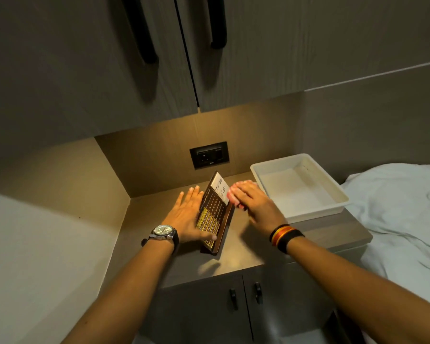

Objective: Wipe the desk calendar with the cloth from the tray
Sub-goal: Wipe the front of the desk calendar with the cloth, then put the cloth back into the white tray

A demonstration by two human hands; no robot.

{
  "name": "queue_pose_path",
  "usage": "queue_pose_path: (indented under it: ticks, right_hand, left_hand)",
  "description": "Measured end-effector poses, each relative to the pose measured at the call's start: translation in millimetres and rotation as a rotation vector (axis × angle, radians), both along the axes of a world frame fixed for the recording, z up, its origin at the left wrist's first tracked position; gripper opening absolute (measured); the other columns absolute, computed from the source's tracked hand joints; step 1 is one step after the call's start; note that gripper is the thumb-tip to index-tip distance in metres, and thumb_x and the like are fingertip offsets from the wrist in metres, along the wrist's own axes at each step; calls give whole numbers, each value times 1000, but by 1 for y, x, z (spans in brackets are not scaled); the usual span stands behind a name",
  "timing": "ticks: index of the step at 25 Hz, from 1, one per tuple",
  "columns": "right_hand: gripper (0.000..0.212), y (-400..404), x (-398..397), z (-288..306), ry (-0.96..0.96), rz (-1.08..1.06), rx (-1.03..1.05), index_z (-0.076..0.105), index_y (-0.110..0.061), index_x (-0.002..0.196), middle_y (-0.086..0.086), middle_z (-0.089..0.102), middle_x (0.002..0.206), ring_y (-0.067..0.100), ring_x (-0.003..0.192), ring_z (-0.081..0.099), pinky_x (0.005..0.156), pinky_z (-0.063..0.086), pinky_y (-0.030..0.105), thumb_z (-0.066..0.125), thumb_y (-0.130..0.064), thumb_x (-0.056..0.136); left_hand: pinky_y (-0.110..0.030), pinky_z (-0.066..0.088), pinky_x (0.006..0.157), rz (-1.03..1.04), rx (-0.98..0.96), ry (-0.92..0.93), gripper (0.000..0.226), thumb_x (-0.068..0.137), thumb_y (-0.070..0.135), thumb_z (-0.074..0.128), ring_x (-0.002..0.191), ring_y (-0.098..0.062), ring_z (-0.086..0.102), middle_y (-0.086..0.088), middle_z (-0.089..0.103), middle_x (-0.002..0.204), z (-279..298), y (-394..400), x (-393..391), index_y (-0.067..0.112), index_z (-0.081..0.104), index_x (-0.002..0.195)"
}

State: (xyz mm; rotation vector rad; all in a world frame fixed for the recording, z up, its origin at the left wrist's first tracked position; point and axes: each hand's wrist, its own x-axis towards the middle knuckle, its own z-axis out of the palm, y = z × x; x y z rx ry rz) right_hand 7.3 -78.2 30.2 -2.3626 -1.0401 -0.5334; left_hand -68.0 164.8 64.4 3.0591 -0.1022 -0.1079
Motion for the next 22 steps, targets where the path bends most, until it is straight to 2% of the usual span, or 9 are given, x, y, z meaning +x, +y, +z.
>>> queue_pose_path:
  ticks: [2,5,8,12,15,19,21,22]
  right_hand:
    - [64,-25,33,21,-15,-107,49,49,-15,141,6,51,144,25,137,42,117,30,36,57,11,84]
    - [57,-68,81,31,84,-257,-17,48,-17,140,4,51,144,24,136,44,115,33,38,52,8,89]
    - [52,-98,108,23,178,-356,-152,50,-21,135,3,53,141,25,130,49,111,39,41,53,3,89]
    - [44,-118,124,3,189,-352,-235,59,-20,122,3,56,137,24,130,47,105,41,38,54,5,87]
    - [30,-122,130,-17,220,-336,-340,60,-21,122,2,57,137,24,135,44,108,36,38,55,-12,94]
    - [35,-114,130,-32,353,-317,-457,57,-18,129,6,58,135,27,127,48,113,29,47,55,-23,94]
    - [50,-113,129,-33,436,-248,-528,46,-15,139,10,45,146,31,135,37,115,27,46,54,-34,93]
    - [63,-113,128,-33,492,-219,-576,35,-14,147,11,32,155,33,143,25,118,21,48,51,-43,93]
  left_hand:
    - [-43,-15,126,3,8,-84,130,78,89,52,159,-24,-14,-11,-14,173,10,-10,10,11,-8,164]
    - [-43,-11,128,-23,-17,-185,112,89,85,34,160,-24,-10,-10,-9,174,18,-45,30,10,-3,165]
    - [-39,-13,127,-54,-75,-185,104,94,79,33,160,-22,-11,-9,-10,174,9,-89,53,11,-1,165]
    - [-41,-10,129,-64,-137,-124,102,95,80,29,160,-21,-11,-8,-9,174,-24,-145,79,12,-3,165]
    - [-41,-9,129,-43,-169,-53,102,95,80,28,160,-21,-12,-6,-11,174,-52,-176,88,14,-4,165]
    - [-41,-7,130,-1,-161,18,102,94,81,26,161,-21,-11,-5,-12,174,-77,-196,85,15,-5,165]
    - [-41,-5,130,1,-162,25,101,95,80,26,161,-21,-10,-6,-12,174,-81,-198,81,14,-5,165]
    - [-41,-5,130,-1,-157,31,100,95,79,26,161,-22,-10,-6,-13,174,-81,-198,79,14,-5,165]
